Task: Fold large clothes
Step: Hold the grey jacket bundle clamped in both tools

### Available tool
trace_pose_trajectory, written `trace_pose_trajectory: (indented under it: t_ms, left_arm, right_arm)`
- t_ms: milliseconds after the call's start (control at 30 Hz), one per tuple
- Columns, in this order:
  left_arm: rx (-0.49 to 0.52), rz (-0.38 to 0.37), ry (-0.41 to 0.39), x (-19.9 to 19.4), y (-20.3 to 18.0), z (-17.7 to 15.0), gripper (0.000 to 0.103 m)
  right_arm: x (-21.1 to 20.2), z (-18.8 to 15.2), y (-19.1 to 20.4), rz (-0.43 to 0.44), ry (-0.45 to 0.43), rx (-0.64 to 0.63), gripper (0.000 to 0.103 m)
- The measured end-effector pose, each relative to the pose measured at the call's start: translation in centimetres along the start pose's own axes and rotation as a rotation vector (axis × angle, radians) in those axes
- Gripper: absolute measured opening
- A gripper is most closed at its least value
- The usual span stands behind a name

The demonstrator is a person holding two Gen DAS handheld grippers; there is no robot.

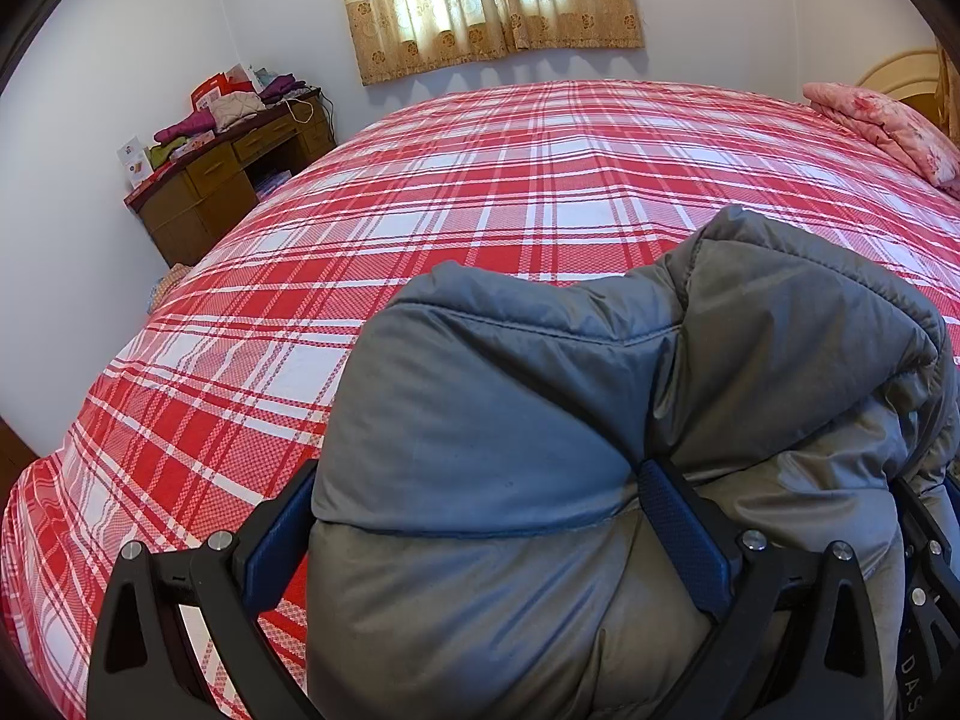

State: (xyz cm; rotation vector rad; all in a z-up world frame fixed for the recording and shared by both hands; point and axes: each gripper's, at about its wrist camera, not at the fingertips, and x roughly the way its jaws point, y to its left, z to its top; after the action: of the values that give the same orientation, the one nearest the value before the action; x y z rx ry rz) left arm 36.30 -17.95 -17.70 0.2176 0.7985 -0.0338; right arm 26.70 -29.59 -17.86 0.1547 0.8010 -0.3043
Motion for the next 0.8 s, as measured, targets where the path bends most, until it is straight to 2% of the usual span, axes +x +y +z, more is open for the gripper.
trace_pose_trajectory:
  t_ms: [800]
  left_arm:
    - [0.024,0.030,-0.002,0.12,-0.55,0.03,0.102]
  right_arm:
    - [0.04,0.02,0.08,-0.020,0.010,-0.018,0.046]
